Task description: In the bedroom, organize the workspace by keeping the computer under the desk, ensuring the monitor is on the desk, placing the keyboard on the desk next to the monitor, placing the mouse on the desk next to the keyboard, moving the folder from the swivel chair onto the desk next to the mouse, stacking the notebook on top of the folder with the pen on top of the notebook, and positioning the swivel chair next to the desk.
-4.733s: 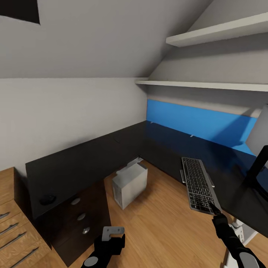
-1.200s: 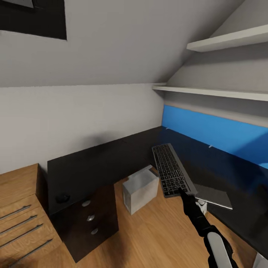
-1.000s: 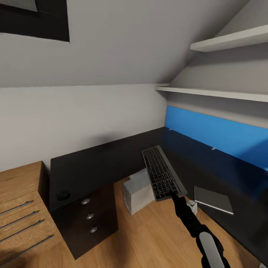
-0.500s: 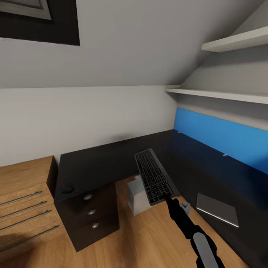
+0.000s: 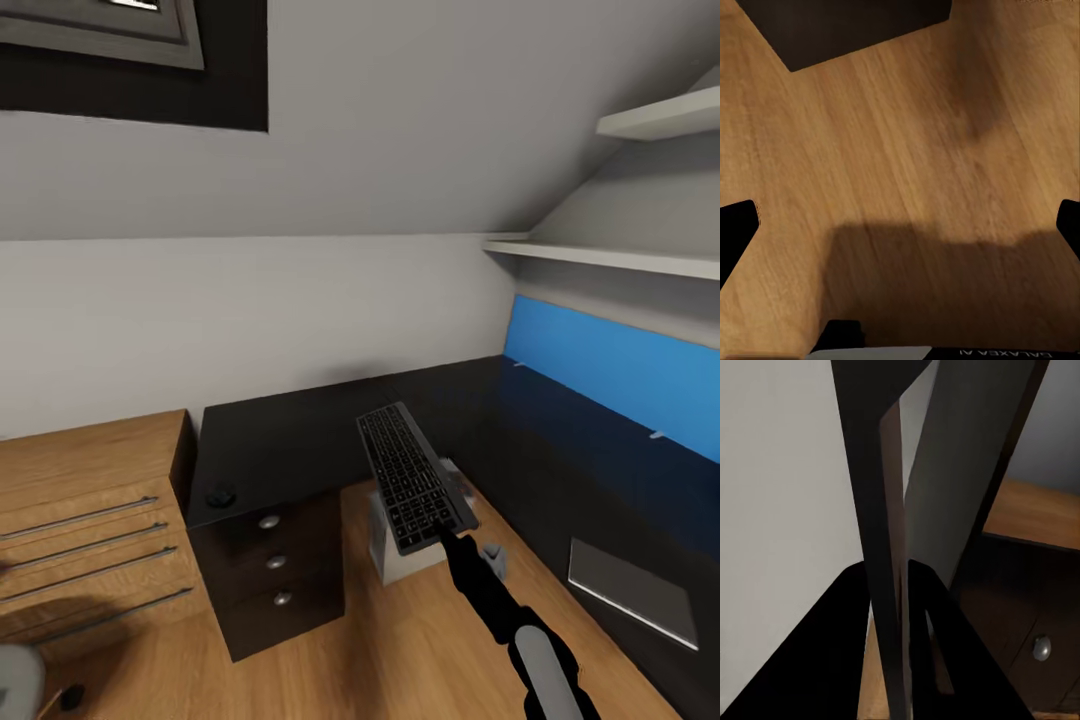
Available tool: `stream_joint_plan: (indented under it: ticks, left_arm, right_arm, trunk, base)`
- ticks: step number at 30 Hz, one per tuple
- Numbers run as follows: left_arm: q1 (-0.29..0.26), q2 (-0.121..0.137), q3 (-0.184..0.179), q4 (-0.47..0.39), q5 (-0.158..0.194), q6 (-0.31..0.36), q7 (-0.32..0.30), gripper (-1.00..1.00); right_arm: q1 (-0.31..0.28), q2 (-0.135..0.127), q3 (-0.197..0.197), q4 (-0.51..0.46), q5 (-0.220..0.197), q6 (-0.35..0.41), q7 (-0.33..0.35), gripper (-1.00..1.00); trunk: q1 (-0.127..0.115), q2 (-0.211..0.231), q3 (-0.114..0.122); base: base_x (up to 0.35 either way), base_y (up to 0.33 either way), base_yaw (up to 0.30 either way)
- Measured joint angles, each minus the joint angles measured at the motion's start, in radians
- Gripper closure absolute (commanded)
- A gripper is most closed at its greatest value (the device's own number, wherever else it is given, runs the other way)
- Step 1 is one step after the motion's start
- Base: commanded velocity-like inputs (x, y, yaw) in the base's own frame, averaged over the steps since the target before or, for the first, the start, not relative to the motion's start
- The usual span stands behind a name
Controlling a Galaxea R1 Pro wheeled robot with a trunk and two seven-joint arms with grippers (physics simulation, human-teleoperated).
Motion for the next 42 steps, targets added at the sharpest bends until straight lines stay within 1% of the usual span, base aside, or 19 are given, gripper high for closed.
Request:
stream_joint_plan:
  ticks: [5, 8, 22, 25, 27, 28, 29, 30, 32, 33, 34, 36, 38, 39, 40, 42]
  left_arm:
    - [0.0, 0.001, 0.0, 0.0, 0.0, 0.0, 0.0, -1.0]
    - [0.0, 0.001, 0.0, 0.0, 0.0, 0.0, 0.0, -1.0]
    - [0.0, 0.005, 0.001, -0.002, 0.002, 0.0, 0.006, -1.0]
    - [0.0, 0.013, 0.018, -0.007, 0.003, -0.001, 0.005, -1.0]
    - [0.0, 0.018, 0.046, -0.012, 0.004, -0.001, 0.003, -1.0]
    - [-0.001, 0.022, 0.106, -0.026, 0.004, 0.0, 0.003, -1.0]
    - [0.0, 0.023, 0.159, -0.04, 0.005, 0.001, 0.003, -1.0]
    - [0.0, 0.023, 0.175, -0.045, 0.006, 0.001, 0.002, -1.0]
    - [-0.001, 0.023, 0.221, -0.061, 0.007, 0.002, 0.002, -1.0]
    - [-0.001, 0.022, 0.239, -0.081, 0.008, 0.003, 0.002, -1.0]
    - [-0.001, 0.021, 0.255, -0.107, 0.009, 0.006, 0.001, -1.0]
    - [-0.001, 0.02, 0.273, -0.156, 0.01, 0.009, 0.001, -1.0]
    - [-0.001, 0.02, 0.281, -0.183, 0.012, 0.011, 0.001, -1.0]
    - [-0.001, 0.023, 0.286, -0.204, 0.018, 0.013, 0.001, -1.0]
    - [0.0, 0.028, 0.289, -0.22, 0.031, 0.021, 0.0, -1.0]
    - [0.0, 0.034, 0.291, -0.23, 0.043, 0.047, -0.001, -1.0]
  right_arm:
    - [0.0, -0.001, 0.023, 0.012, -0.001, 0.001, 0.001, 1.0]
    - [0.0, -0.001, 0.028, 0.014, 0.0, 0.0, 0.001, 1.0]
    - [0.0, 0.0, 0.032, 0.016, -0.001, 0.0, 0.0, 1.0]
    - [0.0, 0.0, 0.032, 0.016, -0.001, 0.0, 0.0, 1.0]
    - [0.0, 0.0, 0.032, 0.016, -0.001, 0.0, 0.0, 1.0]
    - [0.0, 0.0, 0.032, 0.016, -0.001, 0.0, 0.0, 1.0]
    - [0.0, 0.0, 0.032, 0.016, -0.001, 0.001, 0.0, 1.0]
    - [0.0, 0.0, 0.032, 0.017, -0.001, 0.001, 0.0, 1.0]
    - [0.0, 0.002, 0.032, 0.017, -0.003, 0.001, 0.001, 1.0]
    - [0.0, 0.002, 0.032, 0.021, -0.002, 0.001, 0.001, 1.0]
    - [0.0, 0.003, 0.032, 0.03, -0.002, 0.001, 0.001, 1.0]
    - [0.0, 0.004, 0.032, 0.044, -0.006, 0.001, 0.001, 1.0]
    - [0.0, 0.004, 0.033, 0.05, -0.008, 0.001, 0.001, 1.0]
    - [0.0, 0.005, 0.032, 0.053, -0.01, 0.001, 0.001, 1.0]
    - [0.0, 0.005, 0.032, 0.054, -0.012, 0.002, 0.002, 1.0]
    - [0.0, 0.005, 0.032, 0.054, -0.015, 0.001, 0.003, 1.0]
  trunk:
    - [0.0, 0.0, 0.003]
    - [0.0, 0.0, 0.005]
    - [0.0, 0.0, 0.014]
    - [0.0, 0.0, 0.016]
    - [0.0, 0.0, 0.017]
    - [0.0, 0.0, 0.018]
    - [0.0, 0.0, 0.018]
    - [0.0, 0.0, 0.019]
    - [0.0, 0.0, 0.02]
    - [0.0, 0.0, 0.02]
    - [0.0, 0.0, 0.021]
    - [0.0, 0.0, 0.021]
    - [0.0, 0.0, 0.022]
    - [0.0, 0.0, 0.023]
    - [0.0, 0.0, 0.023]
    - [0.0, 0.0, 0.023]
  base:
    - [0.0, 0.0, 0.228]
    - [0.0, 0.0, 0.228]
    - [0.0, 0.0, 0.228]
    - [0.0, 0.0, 0.228]
    - [0.0, 0.0, 0.231]
    - [0.0, 0.0, 0.234]
    - [0.0, 0.0, 0.234]
    - [0.0, 0.0, 0.234]
    - [0.0, 0.0, 0.23]
    - [0.0, 0.0, 0.222]
    - [0.0, 0.0, 0.216]
    - [0.0, 0.0, 0.21]
    - [0.0, 0.0, 0.194]
    - [0.0, 0.0, 0.16]
    - [0.0, 0.0, 0.121]
    - [0.0, 0.0, 0.08]
